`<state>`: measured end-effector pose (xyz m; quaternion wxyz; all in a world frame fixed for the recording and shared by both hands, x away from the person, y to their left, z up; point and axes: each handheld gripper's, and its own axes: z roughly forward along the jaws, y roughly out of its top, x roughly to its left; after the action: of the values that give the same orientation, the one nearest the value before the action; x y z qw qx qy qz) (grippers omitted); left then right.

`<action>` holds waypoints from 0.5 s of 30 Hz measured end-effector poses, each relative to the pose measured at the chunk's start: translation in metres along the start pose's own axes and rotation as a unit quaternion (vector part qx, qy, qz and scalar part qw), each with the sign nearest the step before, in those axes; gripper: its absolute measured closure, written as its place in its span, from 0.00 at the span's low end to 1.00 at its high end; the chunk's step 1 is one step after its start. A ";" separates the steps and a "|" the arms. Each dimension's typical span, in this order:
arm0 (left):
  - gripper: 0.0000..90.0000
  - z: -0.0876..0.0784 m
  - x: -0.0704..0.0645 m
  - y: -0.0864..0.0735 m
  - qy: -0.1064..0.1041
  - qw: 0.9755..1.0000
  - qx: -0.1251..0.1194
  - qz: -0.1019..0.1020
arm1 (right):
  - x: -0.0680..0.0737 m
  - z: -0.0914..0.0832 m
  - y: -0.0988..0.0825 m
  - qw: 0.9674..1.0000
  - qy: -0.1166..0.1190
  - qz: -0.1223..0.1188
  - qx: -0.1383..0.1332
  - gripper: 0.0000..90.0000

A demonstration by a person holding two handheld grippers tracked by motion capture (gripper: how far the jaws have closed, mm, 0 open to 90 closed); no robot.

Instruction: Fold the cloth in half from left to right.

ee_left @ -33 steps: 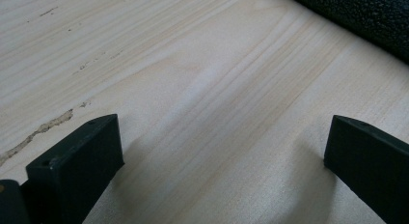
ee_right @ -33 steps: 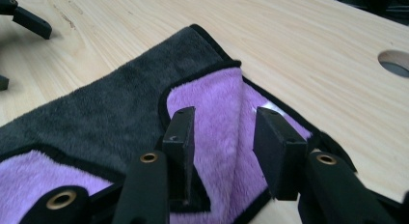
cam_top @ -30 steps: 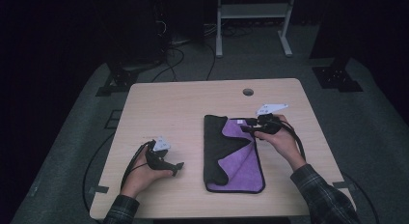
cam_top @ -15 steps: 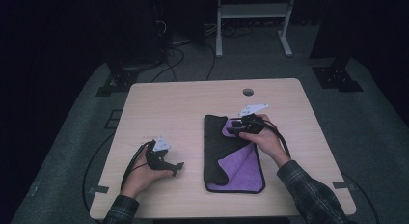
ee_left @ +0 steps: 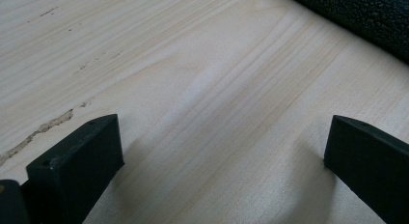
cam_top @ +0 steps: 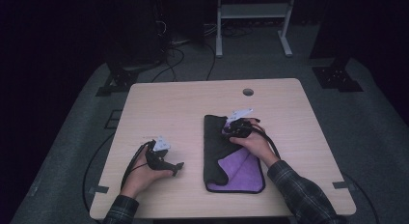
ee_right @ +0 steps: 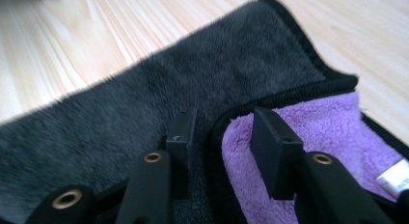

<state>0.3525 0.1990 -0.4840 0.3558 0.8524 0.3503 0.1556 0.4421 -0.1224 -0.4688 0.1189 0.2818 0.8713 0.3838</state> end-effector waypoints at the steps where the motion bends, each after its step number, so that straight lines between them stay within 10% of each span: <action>1: 0.00 0.000 0.000 0.000 0.000 1.000 0.000 0.000 | 0.001 0.002 -0.001 1.000 -0.003 -0.004 0.001 0.71; 6: 0.00 0.000 0.000 0.000 0.001 1.000 0.000 -0.001 | 0.001 0.001 -0.002 1.000 -0.013 -0.002 0.003 0.91; 15: 0.00 0.000 0.000 0.000 0.002 1.000 0.000 -0.003 | -0.007 -0.018 0.005 0.999 -0.008 0.026 -0.029 0.94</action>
<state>0.3523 0.1985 -0.4840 0.3552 0.8512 0.3533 0.1564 0.4426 -0.1346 -0.4534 0.1242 0.3043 0.8509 0.4099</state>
